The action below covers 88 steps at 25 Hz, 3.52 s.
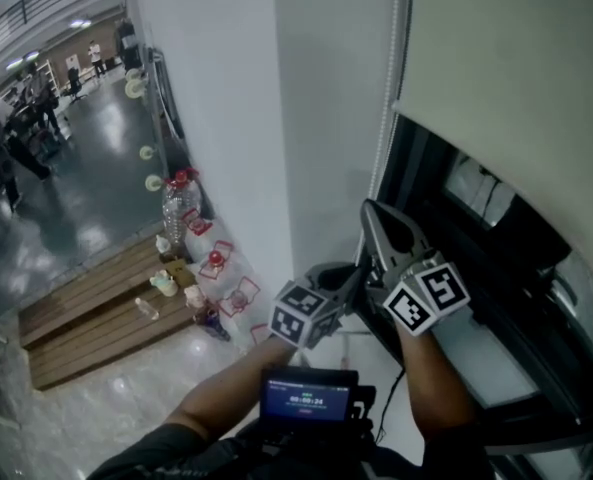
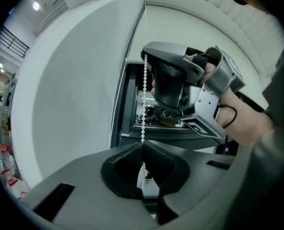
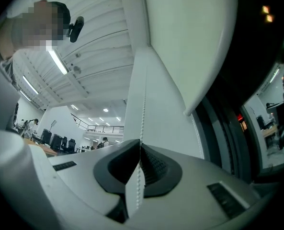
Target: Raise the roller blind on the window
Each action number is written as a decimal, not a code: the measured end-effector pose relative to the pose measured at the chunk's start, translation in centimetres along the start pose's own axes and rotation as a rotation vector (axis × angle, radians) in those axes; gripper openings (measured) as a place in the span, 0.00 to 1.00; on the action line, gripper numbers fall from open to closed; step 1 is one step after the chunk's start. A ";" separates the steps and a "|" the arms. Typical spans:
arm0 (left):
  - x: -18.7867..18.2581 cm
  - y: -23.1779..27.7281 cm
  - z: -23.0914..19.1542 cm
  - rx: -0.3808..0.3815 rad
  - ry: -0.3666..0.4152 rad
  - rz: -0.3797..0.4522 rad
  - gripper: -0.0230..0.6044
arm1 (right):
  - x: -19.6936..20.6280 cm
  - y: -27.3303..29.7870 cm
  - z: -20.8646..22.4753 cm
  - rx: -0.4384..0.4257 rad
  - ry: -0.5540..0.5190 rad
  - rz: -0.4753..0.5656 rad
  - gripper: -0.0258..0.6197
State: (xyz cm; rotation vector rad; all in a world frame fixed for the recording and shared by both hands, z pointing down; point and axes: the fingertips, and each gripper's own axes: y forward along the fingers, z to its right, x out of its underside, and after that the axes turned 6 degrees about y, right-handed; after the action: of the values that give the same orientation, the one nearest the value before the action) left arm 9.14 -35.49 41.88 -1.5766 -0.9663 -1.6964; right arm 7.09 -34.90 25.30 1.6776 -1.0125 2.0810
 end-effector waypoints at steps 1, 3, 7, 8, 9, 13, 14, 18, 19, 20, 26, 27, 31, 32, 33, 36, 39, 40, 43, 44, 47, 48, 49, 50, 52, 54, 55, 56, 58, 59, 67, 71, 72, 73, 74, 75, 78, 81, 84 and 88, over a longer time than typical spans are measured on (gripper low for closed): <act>0.3 0.0 0.0 0.000 -0.004 -0.007 0.03 | 0.4 -0.1 -0.1 0.001 0.001 -0.005 0.05; 1.0 -0.1 0.1 0.003 -0.010 -0.020 0.03 | 1.0 -0.3 -0.1 0.005 0.007 -0.012 0.05; 1.3 -2.3 -0.2 0.001 -0.018 -0.036 0.03 | 1.3 -0.7 0.4 0.015 0.021 -0.015 0.05; 1.0 -3.1 -0.4 -0.006 -0.015 -0.042 0.03 | 1.3 -0.7 0.5 0.015 0.020 -0.018 0.05; 0.4 -4.0 -0.7 -0.015 -0.007 -0.043 0.03 | 1.2 -0.8 0.7 0.016 0.019 -0.021 0.05; -4.0 -6.8 -1.1 -0.032 0.042 -0.008 0.03 | 1.3 -1.0 1.1 0.025 0.022 -0.019 0.05; -5.0 -7.4 -1.1 -0.028 0.050 -0.009 0.03 | 1.3 -1.0 1.1 0.026 0.023 -0.019 0.05; -7.1 -8.9 -0.7 -0.010 0.075 -0.022 0.13 | 1.5 -0.8 1.6 0.026 0.023 -0.031 0.05; -7.3 -9.1 -0.6 -0.009 0.080 -0.021 0.13 | 1.6 -0.8 1.8 0.026 0.021 -0.033 0.05; -7.5 -9.2 -0.6 -0.006 0.085 -0.021 0.13 | 1.7 -0.8 1.9 0.026 0.020 -0.034 0.05; -11.0 -8.4 -0.5 0.001 0.091 0.037 0.13 | 1.7 -1.0 2.4 0.026 0.016 -0.038 0.05; -12.1 -7.9 -0.7 -0.016 0.094 0.058 0.13 | 1.8 -1.1 2.5 0.026 0.016 -0.039 0.05; -16.9 -5.8 -1.8 -0.126 0.110 0.145 0.13 | 2.0 -1.2 2.8 0.025 0.010 -0.045 0.05; -17.8 -5.2 -1.8 -0.136 0.111 0.164 0.13 | 2.0 -1.3 2.9 0.026 0.010 -0.046 0.05; -18.7 -4.6 -1.7 -0.139 0.110 0.182 0.13 | 2.1 -1.3 2.9 0.029 0.011 -0.047 0.05; -20.5 -2.7 -1.6 -0.144 0.114 0.212 0.13 | 2.0 -1.4 3.0 0.031 0.014 -0.049 0.05; -20.6 -1.1 -1.4 -0.138 0.126 0.194 0.13 | 2.1 -1.6 2.5 0.025 0.010 -0.058 0.05; -20.4 -0.7 -1.2 -0.132 0.124 0.189 0.13 | 2.2 -1.7 2.4 0.026 0.012 -0.064 0.05; -20.1 -0.5 -0.7 -0.112 0.114 0.190 0.04 | 2.3 -1.9 1.8 0.023 0.016 -0.059 0.05; -20.1 -0.7 -0.5 -0.107 0.114 0.197 0.03 | 2.3 -2.0 1.6 0.025 0.023 -0.057 0.05; -20.2 -1.0 -0.4 -0.121 0.129 0.218 0.03 | 2.2 -2.0 1.2 0.021 0.026 -0.059 0.05; -20.0 -1.1 -0.6 -0.132 0.127 0.225 0.03 | 2.4 -2.0 1.2 0.022 0.029 -0.064 0.05; -19.6 -1.0 -0.8 -0.143 0.124 0.227 0.03 | 2.8 -2.0 1.3 0.024 0.037 -0.070 0.05; -19.0 -1.0 -0.9 -0.155 0.121 0.223 0.03 | 3.4 -2.0 1.3 0.025 0.047 -0.078 0.05; -17.7 -0.8 -1.3 -0.171 0.113 0.205 0.03 | 4.7 -2.0 1.4 0.021 0.055 -0.098 0.05; -16.1 -0.7 -1.5 -0.178 0.097 0.188 0.03 | 6.4 -2.4 1.6 0.033 0.070 -0.125 0.05; -15.2 -0.7 -1.6 -0.180 0.091 0.182 0.03 | 7.2 -2.6 1.6 0.039 0.081 -0.136 0.05; -14.4 -0.8 -1.7 -0.182 0.086 0.177 0.03 | 8.0 -2.8 1.6 0.044 0.090 -0.145 0.05; -13.0 -0.8 -1.7 -0.184 0.079 0.174 0.03 | 9.3 -3.1 1.5 0.048 0.100 -0.164 0.05; -12.4 -0.8 -1.7 -0.181 0.076 0.174 0.03 | 9.8 -3.3 1.5 0.049 0.102 -0.174 0.05; -8.4 -0.6 -1.5 -0.132 0.025 0.154 0.03 | 13.6 -4.5 1.5 0.059 0.115 -0.238 0.05; -6.7 -0.3 -1.6 -0.129 0.013 0.126 0.03 | 15.4 -5.2 1.8 0.078 0.127 -0.270 0.05; -6.1 -0.2 -1.6 -0.127 0.001 0.117 0.03 | 16.0 -5.3 1.9 0.084 0.129 -0.279 0.05; -5.5 -0.2 -1.6 -0.124 -0.008 0.109 0.03 | 16.6 -5.5 1.9 0.088 0.131 -0.290 0.05; -5.0 -0.1 -1.5 -0.122 -0.011 0.099 0.03 | 17.2 -5.8 2.0 0.089 0.132 -0.301 0.05; -4.5 -0.1 -1.4 -0.120 -0.008 0.090 0.03 | 17.8 -6.0 2.0 0.089 0.134 -0.308 0.04; -3.1 0.1 -1.0 -0.111 -0.008 0.068 0.03 | 19.2 -6.6 2.1 0.097 0.150 -0.317 0.04; -1.8 0.2 -1.2 -0.114 -0.003 0.043 0.03 | 20.4 -6.9 2.1 0.111 0.164 -0.347 0.04; 0.2 0.3 -1.5 -0.115 -0.022 0.005 0.03 | 22.3 -7.6 2.1 0.133 0.186 -0.396 0.04; 3.2 0.5 -1.4 -0.111 -0.029 -0.047 0.03 | 25.1 -8.8 2.3 0.167 0.210 -0.463 0.04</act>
State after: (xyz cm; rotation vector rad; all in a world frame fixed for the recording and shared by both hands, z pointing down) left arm 8.47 -36.85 45.06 -1.6654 -0.9450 -1.7919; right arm 7.05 -35.26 51.96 1.5405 -0.3492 2.0070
